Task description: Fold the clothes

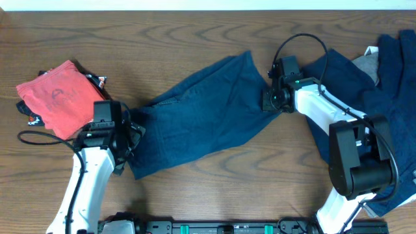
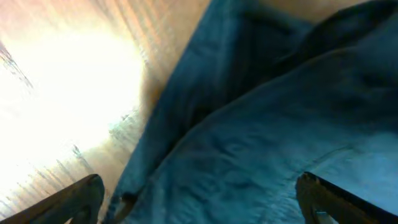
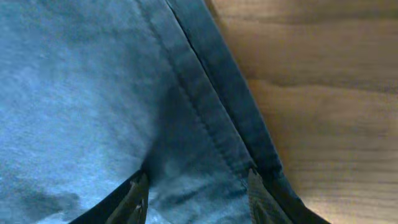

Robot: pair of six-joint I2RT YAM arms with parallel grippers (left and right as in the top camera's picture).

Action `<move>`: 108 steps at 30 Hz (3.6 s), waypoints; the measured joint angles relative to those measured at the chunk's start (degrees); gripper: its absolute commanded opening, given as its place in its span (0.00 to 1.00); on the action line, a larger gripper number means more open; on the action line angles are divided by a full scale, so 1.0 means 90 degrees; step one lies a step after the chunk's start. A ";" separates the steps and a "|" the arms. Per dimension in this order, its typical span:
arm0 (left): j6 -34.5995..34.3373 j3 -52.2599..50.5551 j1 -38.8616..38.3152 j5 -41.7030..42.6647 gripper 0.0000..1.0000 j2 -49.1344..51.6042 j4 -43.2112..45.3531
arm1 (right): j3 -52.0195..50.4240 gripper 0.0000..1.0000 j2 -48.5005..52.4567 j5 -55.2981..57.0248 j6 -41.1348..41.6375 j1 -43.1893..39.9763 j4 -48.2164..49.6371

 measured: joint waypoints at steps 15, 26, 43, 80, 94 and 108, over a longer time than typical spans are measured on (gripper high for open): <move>0.1158 -0.0231 0.0024 0.1484 0.98 0.1542 0.2278 | -0.0068 0.54 -0.0131 0.0935 0.0809 -0.0452 -0.1275; 0.1800 -0.0061 -0.0112 0.2914 0.31 0.2108 0.2883 | -0.0070 0.53 -0.0136 0.0937 0.0804 -0.0449 -0.1287; 0.2552 0.0505 0.0214 0.3293 0.06 0.0741 0.0663 | 0.1163 0.24 -0.1520 -0.1498 -0.0724 -0.0335 -0.1899; 0.2470 0.1654 0.0233 0.3628 0.06 -0.0066 -0.0017 | 0.1081 0.43 -0.0833 -0.0328 -0.0512 0.1775 -0.1268; 0.1583 0.1654 -0.0143 0.3541 0.06 -0.0066 0.0272 | -0.0342 0.13 -0.0447 -0.0022 -0.0690 0.0986 -0.1251; -0.1112 0.1661 -0.2460 0.2849 0.06 -0.0044 0.2200 | -0.1066 0.09 -0.0736 0.0168 -0.0279 0.1885 -0.0041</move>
